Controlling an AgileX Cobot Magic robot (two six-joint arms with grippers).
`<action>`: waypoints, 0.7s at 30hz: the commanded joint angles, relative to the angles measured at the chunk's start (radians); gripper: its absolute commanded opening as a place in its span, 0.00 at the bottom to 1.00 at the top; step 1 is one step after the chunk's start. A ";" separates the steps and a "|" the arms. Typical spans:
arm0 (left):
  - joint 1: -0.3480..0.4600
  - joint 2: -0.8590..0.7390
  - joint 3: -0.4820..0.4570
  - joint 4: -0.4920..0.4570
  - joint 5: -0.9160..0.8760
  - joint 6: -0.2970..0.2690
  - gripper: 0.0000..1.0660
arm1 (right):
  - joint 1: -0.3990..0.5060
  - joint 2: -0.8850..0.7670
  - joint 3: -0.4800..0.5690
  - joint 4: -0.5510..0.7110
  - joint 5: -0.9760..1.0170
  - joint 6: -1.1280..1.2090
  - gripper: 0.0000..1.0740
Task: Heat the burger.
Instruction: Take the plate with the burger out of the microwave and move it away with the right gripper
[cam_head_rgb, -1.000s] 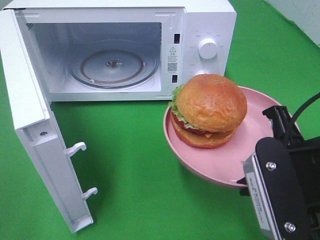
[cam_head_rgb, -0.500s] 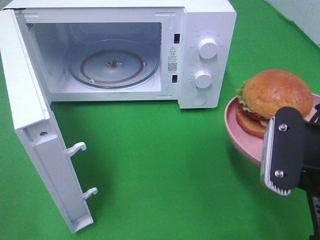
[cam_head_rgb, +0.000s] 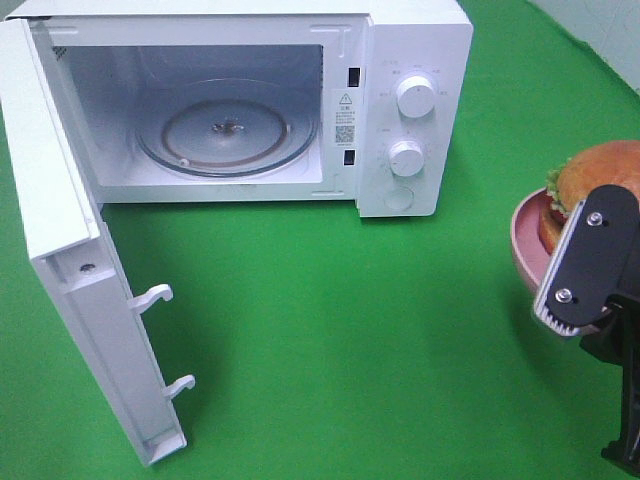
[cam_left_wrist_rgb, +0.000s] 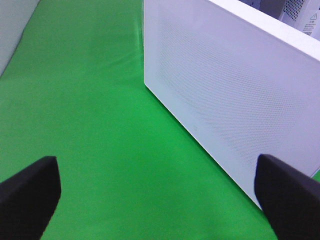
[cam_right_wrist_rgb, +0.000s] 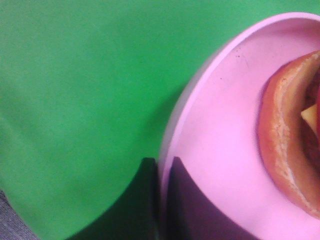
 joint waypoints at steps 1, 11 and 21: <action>0.000 -0.017 0.002 -0.001 -0.002 -0.001 0.92 | 0.000 -0.016 -0.006 -0.082 0.012 0.050 0.00; 0.000 -0.017 0.002 -0.001 -0.002 -0.001 0.92 | 0.000 -0.016 -0.006 -0.150 0.082 0.224 0.00; 0.000 -0.017 0.002 -0.001 -0.002 -0.001 0.92 | 0.000 -0.016 -0.006 -0.178 0.114 0.363 0.00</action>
